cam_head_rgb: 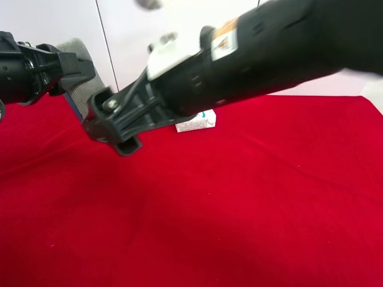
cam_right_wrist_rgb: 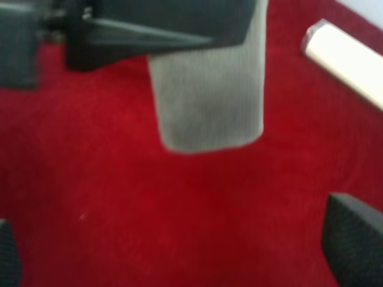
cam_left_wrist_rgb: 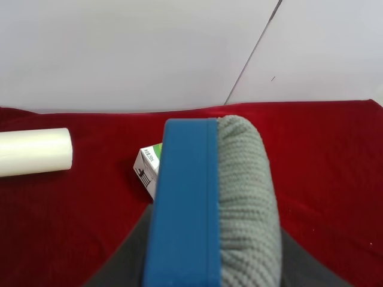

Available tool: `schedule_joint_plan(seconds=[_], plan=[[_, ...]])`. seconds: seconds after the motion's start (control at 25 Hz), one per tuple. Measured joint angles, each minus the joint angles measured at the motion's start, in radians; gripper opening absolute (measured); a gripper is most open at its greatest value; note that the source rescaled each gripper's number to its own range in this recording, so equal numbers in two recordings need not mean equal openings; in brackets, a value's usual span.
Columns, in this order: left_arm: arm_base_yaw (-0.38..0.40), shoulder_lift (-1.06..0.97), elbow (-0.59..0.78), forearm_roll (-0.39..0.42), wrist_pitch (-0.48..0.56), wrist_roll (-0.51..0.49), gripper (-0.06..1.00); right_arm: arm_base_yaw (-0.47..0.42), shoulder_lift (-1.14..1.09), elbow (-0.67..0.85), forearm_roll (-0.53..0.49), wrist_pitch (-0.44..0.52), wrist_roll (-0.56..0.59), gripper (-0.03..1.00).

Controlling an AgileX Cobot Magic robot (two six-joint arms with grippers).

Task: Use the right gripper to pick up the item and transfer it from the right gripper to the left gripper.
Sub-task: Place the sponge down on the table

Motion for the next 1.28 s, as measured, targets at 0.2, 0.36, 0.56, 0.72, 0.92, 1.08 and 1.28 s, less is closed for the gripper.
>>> schedule_joint_plan(seconds=[0.2, 0.36, 0.56, 0.72, 0.92, 1.08, 1.28], plan=[[0.0, 0.0, 0.0, 0.0, 0.031, 0.0, 0.0, 0.0, -0.186, 0.0, -0.039, 0.205, 0.083, 1.0], [0.0, 0.0, 0.0, 0.004, 0.077, 0.004, 0.0, 0.0, -0.328, 0.0, -0.126, 0.404, 0.194, 1.0], [0.0, 0.003, -0.017, 0.037, 0.156, 0.004, 0.0, 0.003, -0.496, 0.0, -0.19, 0.624, 0.264, 1.0], [0.0, 0.047, -0.15, 0.075, 0.359, 0.004, 0.0, 0.003, -0.629, 0.0, -0.194, 0.725, 0.297, 1.0], [0.0, 0.16, -0.338, 0.139, 0.572, -0.006, 0.0, 0.003, -0.775, 0.008, -0.196, 0.825, 0.312, 1.0], [0.0, 0.274, -0.426, 0.258, 0.649, -0.061, 0.0, 0.003, -0.897, 0.142, -0.213, 0.82, 0.35, 1.0], [0.0, 0.428, -0.505, 0.497, 0.747, -0.219, 0.0, 0.003, -1.044, 0.4, -0.272, 0.739, 0.453, 1.0]])
